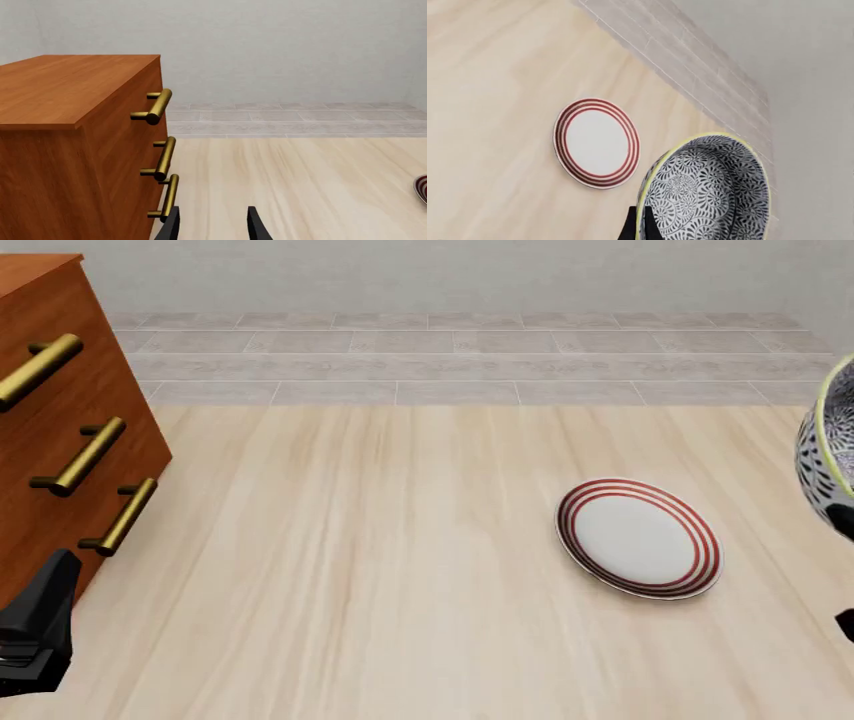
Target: Put the bowl on top of the cabinet.
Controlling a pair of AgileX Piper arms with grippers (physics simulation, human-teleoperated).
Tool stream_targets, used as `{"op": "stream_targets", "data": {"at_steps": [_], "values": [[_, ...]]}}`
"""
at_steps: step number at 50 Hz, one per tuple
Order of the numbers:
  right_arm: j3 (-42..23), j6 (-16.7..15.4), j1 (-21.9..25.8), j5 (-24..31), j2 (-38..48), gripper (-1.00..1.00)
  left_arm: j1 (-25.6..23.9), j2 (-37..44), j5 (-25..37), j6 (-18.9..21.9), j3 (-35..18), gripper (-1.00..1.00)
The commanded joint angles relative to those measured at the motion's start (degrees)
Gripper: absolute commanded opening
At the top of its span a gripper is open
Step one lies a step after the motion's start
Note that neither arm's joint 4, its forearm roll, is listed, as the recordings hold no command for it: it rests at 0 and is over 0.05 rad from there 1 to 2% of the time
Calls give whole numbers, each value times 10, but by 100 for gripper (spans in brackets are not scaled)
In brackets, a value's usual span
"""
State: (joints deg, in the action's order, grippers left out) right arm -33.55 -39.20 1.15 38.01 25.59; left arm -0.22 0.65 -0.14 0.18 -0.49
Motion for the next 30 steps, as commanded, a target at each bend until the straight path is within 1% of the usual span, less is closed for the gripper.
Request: {"op": "stream_targets", "data": {"at_steps": [1, 6, 10, 12, 13, 16, 20, 22, 23, 28, 29, 30], "values": [[-23, -21, 70, -23, 5, -100, 0, 0, 0, 0, 0, 100], [-26, -32, 90, -39, 20, -100, 0, 0, 0, 0, 0, 100], [-28, -50, 107, -59, 38, -100, 0, 0, 0, 0, 0, 100], [-32, -47, 110, -62, 41, -100, 0, 0, 0, 0, 0, 100], [-33, -56, 119, -68, 44, -100, -1, 2, -5, -1, 4, 100], [-42, -57, 129, -78, 60, -100, -1, 1, -4, -1, 4, 100], [-46, -68, 147, -97, 77, -100, -1, 1, -1, -1, 1, 100], [-48, -68, 151, -103, 85, -100, -1, -1, 0, 0, 0, 100], [-47, -75, 158, -110, 88, -100, -1, 1, -1, 0, 1, 100], [-49, -82, 172, -127, 103, -100, -1, 0, -1, -1, 3, 100], [-46, -89, 174, -131, 106, -100, -1, 0, -1, -1, 3, 100], [-49, -86, 175, -132, 108, -100, -1, 0, -1, -1, 3, 100]]}}
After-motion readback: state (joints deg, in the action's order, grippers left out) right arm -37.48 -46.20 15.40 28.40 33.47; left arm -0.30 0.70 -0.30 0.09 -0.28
